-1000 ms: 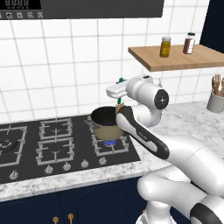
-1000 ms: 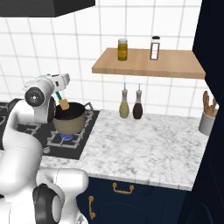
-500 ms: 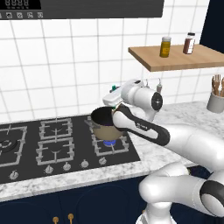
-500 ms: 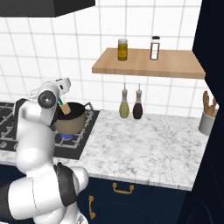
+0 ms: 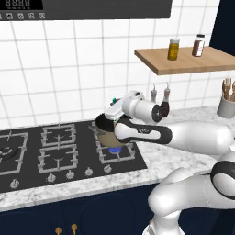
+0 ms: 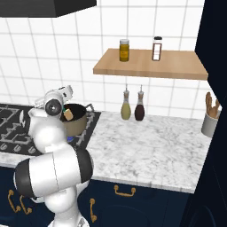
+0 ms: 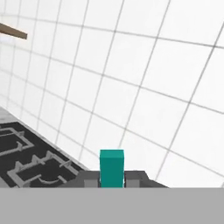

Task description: Put the tomato and eggplant in the pot. Retrieve the spatula and lightly stir the vegetables in the pot.

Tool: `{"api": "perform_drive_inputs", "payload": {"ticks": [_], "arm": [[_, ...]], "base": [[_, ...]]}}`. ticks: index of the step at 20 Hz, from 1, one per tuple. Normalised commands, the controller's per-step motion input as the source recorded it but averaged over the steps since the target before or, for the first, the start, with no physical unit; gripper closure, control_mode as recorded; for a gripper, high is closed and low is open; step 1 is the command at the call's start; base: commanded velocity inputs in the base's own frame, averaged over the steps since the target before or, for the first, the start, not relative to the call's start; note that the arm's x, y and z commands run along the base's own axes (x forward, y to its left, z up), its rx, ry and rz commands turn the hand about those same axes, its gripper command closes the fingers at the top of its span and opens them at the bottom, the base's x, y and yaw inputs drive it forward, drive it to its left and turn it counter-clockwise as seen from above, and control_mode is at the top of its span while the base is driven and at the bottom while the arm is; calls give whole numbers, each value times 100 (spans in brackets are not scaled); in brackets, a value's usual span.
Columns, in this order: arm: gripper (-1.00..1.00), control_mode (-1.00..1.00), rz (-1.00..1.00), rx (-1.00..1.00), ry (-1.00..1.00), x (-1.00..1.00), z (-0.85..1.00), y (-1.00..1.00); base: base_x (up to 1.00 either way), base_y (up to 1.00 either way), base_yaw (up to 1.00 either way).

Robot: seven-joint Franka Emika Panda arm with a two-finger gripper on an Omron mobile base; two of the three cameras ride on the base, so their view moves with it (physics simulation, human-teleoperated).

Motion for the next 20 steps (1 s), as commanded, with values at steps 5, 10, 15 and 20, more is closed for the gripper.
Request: {"api": "perform_drive_inputs", "payload": {"ticks": [5, 10, 15, 20], "arm": [[100, -100, 0, 0, 13, 6, -9, 10], [100, -100, -1, 1, 18, 30, 17, 0], [100, -100, -3, 4, 12, 4, 61, 0], [100, -100, -3, 0, 9, 0, 25, 0]], "base": [[0, 0, 0], [0, 0, 0], [0, 0, 0], [0, 0, 0]]}}
